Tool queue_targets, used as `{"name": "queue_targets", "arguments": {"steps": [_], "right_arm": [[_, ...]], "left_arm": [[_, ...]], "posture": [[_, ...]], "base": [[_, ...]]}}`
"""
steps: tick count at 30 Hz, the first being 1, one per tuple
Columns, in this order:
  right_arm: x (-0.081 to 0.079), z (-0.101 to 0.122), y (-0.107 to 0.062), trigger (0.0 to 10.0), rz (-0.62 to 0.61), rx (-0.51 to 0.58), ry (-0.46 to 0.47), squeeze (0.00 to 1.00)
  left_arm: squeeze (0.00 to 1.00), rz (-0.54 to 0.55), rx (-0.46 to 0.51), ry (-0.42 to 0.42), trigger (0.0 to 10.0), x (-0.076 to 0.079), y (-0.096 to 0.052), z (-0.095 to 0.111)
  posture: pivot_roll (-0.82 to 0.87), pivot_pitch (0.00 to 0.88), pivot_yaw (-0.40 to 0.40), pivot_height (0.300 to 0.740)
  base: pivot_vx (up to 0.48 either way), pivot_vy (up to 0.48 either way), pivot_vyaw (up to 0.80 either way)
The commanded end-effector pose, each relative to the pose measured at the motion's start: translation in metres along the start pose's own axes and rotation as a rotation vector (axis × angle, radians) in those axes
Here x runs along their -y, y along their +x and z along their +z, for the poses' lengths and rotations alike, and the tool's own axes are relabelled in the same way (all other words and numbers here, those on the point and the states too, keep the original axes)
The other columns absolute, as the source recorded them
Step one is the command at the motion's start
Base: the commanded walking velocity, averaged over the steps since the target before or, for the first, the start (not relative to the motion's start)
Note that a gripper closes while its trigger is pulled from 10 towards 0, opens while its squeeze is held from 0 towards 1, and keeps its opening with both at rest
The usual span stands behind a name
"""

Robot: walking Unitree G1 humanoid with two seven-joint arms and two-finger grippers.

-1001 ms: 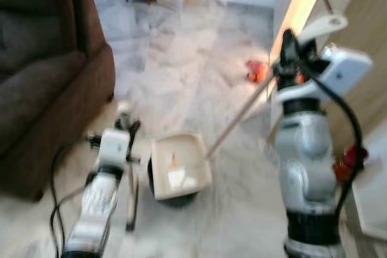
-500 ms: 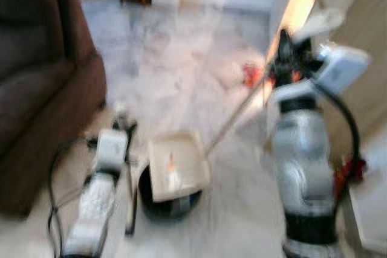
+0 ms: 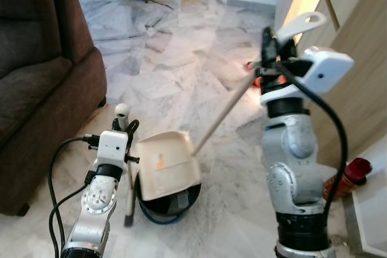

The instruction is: Sweep floor

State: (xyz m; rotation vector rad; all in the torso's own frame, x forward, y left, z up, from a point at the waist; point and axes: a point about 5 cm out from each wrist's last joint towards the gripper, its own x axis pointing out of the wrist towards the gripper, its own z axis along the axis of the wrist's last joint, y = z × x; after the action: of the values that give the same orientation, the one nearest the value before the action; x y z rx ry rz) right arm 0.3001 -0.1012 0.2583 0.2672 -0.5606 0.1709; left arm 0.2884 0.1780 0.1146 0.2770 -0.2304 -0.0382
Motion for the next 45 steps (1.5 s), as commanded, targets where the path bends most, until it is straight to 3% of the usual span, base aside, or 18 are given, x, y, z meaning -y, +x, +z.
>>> {"name": "queue_targets", "arguments": {"steps": [1,4,11,18,22,33,45], "right_arm": [[-0.012,0.021,0.001,10.0,0.051,0.113,0.017,0.0],[-0.015,0.021,0.0,10.0,0.064,0.117,0.02,0.0],[-0.034,0.021,-0.004,10.0,0.173,0.146,-0.067,0.0],[-0.069,0.02,-0.015,10.0,0.337,0.186,-0.134,0.0],[-0.085,0.02,-0.023,10.0,0.393,0.213,-0.125,0.0],[-0.109,0.026,-0.034,10.0,0.447,0.299,-0.143,0.0],[-0.129,0.028,-0.048,10.0,0.545,0.394,-0.247,0.0]], "left_arm": [[0.0,-0.006,0.046,0.013,10.0,0.0,0.002,0.007],[0.0,-0.006,0.046,0.013,10.0,0.0,0.002,0.007],[0.0,-0.01,0.046,0.013,10.0,0.001,0.002,0.007],[0.0,-0.039,0.056,0.037,10.0,0.005,0.001,0.008],[0.0,-0.04,0.056,0.038,10.0,0.006,0.0,0.008],[0.0,-0.041,0.058,0.037,10.0,0.006,0.001,0.008],[0.0,-0.044,0.059,0.036,10.0,0.009,0.001,0.007]], "posture": [[0.06,0.086,-0.03,0.74],[0.06,0.087,-0.03,0.74],[0.06,0.088,-0.03,0.74],[0.06,0.091,-0.03,0.74],[0.06,0.092,-0.03,0.74],[0.06,0.092,-0.032,0.74],[0.06,0.089,-0.038,0.74]], "base": [[0.0,0.0,0.0],[0.0,0.0,0.0],[0.0,0.0,0.0],[0.0,0.0,0.0],[0.0,0.0,0.0],[0.0,0.0,0.0],[0.0,0.0,0.0]]}}
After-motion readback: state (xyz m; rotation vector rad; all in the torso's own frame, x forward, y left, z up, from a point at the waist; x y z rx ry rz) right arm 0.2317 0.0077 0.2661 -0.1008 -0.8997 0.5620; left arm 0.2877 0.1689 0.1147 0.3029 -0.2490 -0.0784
